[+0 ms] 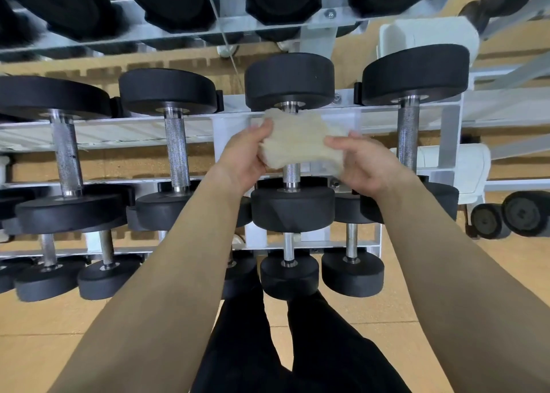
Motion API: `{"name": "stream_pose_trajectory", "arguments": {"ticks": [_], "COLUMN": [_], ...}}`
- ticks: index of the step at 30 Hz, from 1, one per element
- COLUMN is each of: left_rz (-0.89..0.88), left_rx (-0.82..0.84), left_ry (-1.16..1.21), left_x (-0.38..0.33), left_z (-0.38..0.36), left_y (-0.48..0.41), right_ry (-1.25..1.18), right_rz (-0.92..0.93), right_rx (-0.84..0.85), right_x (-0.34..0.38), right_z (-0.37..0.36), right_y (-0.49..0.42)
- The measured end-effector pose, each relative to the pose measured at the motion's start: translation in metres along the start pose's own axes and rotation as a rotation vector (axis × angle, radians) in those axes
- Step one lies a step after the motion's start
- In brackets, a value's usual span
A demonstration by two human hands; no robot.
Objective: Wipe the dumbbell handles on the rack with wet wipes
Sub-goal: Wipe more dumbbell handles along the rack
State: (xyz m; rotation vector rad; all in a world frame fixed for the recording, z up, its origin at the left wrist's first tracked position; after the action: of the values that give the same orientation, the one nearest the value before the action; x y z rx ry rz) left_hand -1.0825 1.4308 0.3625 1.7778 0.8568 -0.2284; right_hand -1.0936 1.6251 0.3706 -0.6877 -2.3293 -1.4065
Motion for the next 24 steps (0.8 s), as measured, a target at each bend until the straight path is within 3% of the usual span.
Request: {"name": "stream_pose_trajectory", "arguments": {"ticks": [5,9,11,15,18,21,22,24], "left_rz": [-0.253,-0.320,-0.381,-0.425,-0.337,-0.320,-0.358,-0.421], "left_rx": [-0.131,-0.420,-0.464,-0.541,-0.582,-0.638,-0.671,-0.732], "left_ry": [-0.009,-0.442,-0.643,-0.889,-0.889,-0.703,-0.681,-0.680], "left_x": [-0.008,-0.011,-0.018,-0.033,-0.034,-0.028,-0.027,-0.022], "left_z": [0.014,0.026,0.019,0.009,0.011,0.016,0.014,0.007], "left_y": [-0.001,0.009,0.012,0.018,0.021,0.033,0.041,0.058], "right_ry": [-0.087,0.255,0.528,0.941,0.961,0.994,0.984,0.898], "right_rz": [0.175,0.144,0.150,0.278,0.336,0.529,0.560,0.403], "right_rx": [0.098,-0.273,-0.442,-0.598,-0.694,-0.833,-0.809,-0.614], "right_x": [0.017,0.018,0.023,0.041,0.041,0.049,0.048,0.032], "right_z": [-0.022,-0.005,0.008,0.003,-0.003,-0.018,-0.023,-0.035], "right_y": [-0.004,-0.005,-0.004,-0.003,0.004,0.029,0.032,0.012]}}
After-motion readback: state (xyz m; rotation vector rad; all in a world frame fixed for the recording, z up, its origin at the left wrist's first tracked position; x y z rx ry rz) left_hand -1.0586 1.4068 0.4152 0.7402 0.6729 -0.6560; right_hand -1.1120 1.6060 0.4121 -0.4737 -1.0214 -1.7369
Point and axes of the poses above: each hand's wrist, its own y-axis away from the middle knuckle, its own z-axis out of the back of the hand, x = y × z, the point moved 8 cm from there along -y, towards the middle knuckle, and after that the axes turned 9 degrees about x, right-handed, at the moved point
